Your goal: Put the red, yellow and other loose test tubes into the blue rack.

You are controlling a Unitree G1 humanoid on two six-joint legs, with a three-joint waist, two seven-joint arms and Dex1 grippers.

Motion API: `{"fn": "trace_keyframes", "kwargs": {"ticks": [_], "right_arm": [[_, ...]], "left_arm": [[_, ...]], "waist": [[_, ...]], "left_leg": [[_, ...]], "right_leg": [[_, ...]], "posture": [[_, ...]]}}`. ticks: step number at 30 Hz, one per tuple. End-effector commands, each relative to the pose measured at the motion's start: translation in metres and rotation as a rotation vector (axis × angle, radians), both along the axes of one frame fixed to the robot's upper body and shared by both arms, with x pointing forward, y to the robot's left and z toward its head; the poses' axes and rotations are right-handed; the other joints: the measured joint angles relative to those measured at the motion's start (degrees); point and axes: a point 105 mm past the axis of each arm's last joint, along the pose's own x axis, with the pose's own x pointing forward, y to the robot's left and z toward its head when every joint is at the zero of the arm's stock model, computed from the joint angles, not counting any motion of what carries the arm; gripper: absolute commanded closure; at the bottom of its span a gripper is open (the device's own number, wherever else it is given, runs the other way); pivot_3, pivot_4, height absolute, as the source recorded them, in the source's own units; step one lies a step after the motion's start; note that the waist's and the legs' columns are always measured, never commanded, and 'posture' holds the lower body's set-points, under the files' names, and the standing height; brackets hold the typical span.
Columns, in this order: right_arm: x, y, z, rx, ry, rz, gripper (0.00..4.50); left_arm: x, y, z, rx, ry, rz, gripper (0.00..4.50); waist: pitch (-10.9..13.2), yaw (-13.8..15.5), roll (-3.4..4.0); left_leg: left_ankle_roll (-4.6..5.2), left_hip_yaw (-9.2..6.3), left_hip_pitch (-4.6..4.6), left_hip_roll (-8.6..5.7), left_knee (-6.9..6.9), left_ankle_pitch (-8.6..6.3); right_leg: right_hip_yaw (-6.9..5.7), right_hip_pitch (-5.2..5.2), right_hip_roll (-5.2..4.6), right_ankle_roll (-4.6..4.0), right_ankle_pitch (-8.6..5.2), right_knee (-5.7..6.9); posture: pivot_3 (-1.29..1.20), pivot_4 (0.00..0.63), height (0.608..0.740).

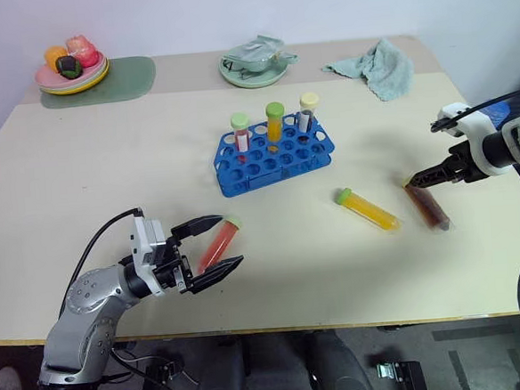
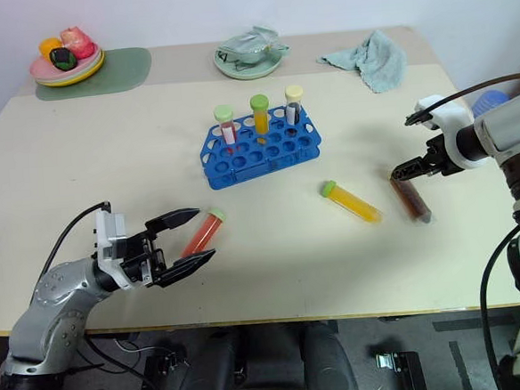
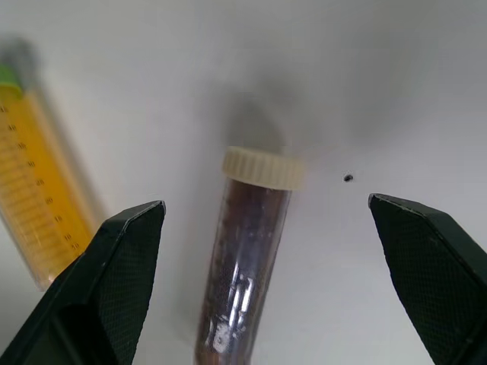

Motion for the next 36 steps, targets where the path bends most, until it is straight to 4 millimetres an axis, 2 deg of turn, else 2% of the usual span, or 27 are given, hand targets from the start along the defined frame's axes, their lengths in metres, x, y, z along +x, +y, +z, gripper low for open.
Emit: {"fn": "trace_keyframes", "kwargs": {"ticks": [1, 14, 26, 36], "right_arm": [[0.003, -0.004, 0.013, -0.019, -0.021, 0.003, 0.11], [0.007, 0.010, 0.010, 0.144, 0.075, -0.100, 0.11], [0.005, 0.002, -0.003, 0.111, 0.113, -0.120, 0.11], [0.003, 0.004, -0.014, 0.116, 0.146, -0.110, 0.11]], "left_arm": [[-0.003, -0.002, 0.007, -0.006, -0.041, -0.006, 0.09], [-0.004, 0.001, 0.008, -0.006, -0.037, 0.011, 0.09], [-0.006, 0.003, 0.009, -0.006, -0.037, 0.022, 0.09], [-0.017, 0.004, 0.015, -0.019, -0.043, -0.086, 0.09]], "waist": [[0.0, 0.0, 0.00], [0.0, -0.1, 0.03], [0.0, -0.1, 0.05], [0.0, -0.1, 0.07]], "left_leg": [[0.00, -0.01, 0.00, 0.00, 0.01, 0.00], [0.00, -0.03, 0.00, -0.01, 0.09, 0.00], [0.00, -0.01, -0.02, -0.03, 0.12, 0.00], [0.00, 0.03, -0.02, -0.02, 0.17, 0.00]], "right_leg": [[0.00, 0.00, 0.00, 0.00, 0.00, 0.01], [0.00, -0.01, 0.00, 0.00, 0.00, 0.10], [0.00, -0.03, 0.00, 0.00, 0.00, 0.14], [0.00, -0.04, 0.01, 0.00, 0.00, 0.24]], "posture": [[0.00, 0.150, 0.740], [0.00, 0.150, 0.740], [0.00, 0.150, 0.740], [0.00, 0.150, 0.740]]}}
